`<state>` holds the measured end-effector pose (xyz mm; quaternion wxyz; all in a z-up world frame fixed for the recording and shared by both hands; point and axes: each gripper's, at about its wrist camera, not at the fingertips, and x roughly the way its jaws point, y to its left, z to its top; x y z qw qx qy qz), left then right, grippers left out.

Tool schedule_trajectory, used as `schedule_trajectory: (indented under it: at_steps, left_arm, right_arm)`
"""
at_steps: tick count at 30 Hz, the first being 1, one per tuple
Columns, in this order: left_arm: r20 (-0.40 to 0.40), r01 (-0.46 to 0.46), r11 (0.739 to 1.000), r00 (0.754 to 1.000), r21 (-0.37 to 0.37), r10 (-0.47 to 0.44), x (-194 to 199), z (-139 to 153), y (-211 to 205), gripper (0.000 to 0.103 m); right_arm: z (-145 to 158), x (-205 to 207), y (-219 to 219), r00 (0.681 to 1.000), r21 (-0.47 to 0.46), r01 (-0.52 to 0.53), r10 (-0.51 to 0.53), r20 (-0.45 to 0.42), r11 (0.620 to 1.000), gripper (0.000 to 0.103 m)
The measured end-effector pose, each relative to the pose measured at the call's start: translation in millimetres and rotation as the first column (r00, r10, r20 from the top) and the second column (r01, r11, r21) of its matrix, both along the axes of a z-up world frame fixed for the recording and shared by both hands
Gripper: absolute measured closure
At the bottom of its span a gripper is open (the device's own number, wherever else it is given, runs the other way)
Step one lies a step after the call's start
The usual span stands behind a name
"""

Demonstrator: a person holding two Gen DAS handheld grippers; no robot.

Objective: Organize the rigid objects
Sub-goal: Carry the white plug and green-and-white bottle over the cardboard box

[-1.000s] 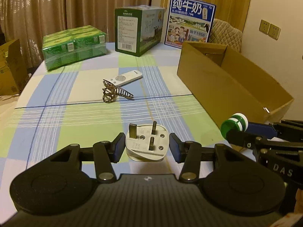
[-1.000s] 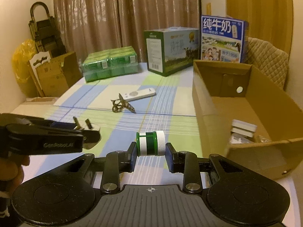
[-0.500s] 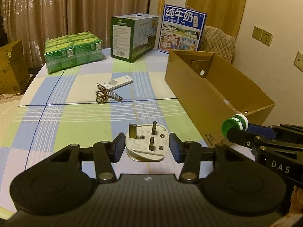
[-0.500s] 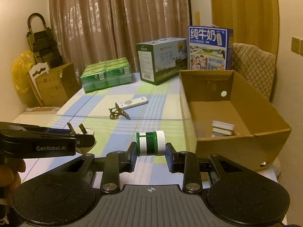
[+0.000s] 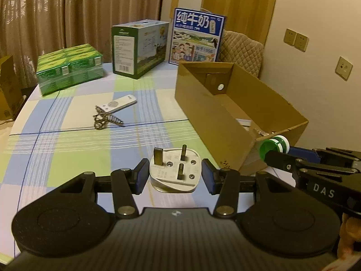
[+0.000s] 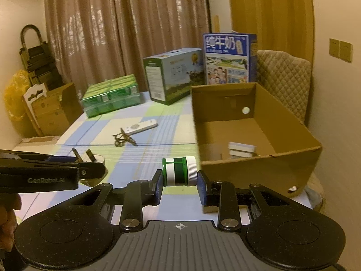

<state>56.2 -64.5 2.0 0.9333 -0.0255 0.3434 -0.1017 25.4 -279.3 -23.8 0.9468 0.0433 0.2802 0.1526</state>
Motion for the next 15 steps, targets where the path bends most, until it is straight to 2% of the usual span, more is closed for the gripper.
schedule_trajectory:
  at_steps: [15]
  left_arm:
    - [0.032, 0.129, 0.992, 0.991, -0.007, -0.129, 29.4, 16.7, -62.6, 0.058]
  right_arm:
    - [9.3, 26.3, -74.9, 0.991, -0.009, 0.136, -0.136, 0.018, 0.991, 0.075]
